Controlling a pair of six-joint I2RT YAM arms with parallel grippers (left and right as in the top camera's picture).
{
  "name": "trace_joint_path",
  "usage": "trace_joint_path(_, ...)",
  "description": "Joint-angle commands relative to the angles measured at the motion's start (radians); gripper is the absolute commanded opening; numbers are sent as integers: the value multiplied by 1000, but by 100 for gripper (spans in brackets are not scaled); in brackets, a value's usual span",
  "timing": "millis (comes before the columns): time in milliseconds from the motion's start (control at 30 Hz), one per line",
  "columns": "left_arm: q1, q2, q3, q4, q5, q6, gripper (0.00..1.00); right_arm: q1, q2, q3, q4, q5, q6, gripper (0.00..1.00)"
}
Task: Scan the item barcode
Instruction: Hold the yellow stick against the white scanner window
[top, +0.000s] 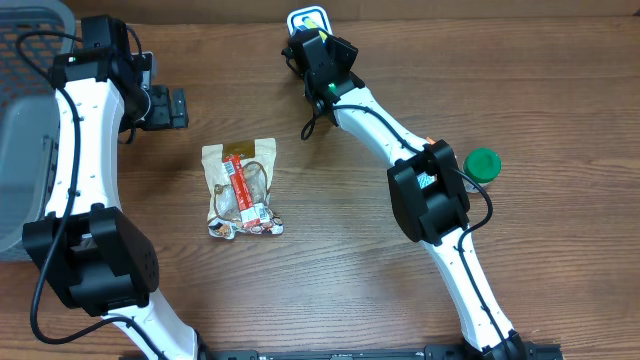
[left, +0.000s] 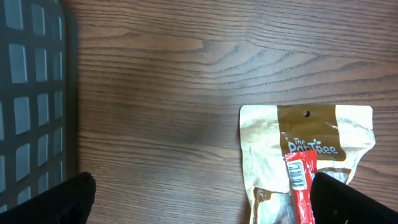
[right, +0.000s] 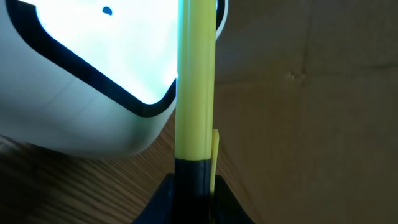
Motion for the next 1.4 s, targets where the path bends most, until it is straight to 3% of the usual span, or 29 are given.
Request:
trace_joint_path(0, -2, -9, 11, 0, 7, 16, 100, -3, -6, 2, 8, 22, -10, 4)
trace_joint_path(300, -2, -9, 11, 0, 7, 16, 100, -2, -6, 2, 27, 22, -100, 4)
trace_joint_path(1367, -2, -9, 11, 0, 7, 16, 100, 4, 3, 2, 14, -20, -59, 4)
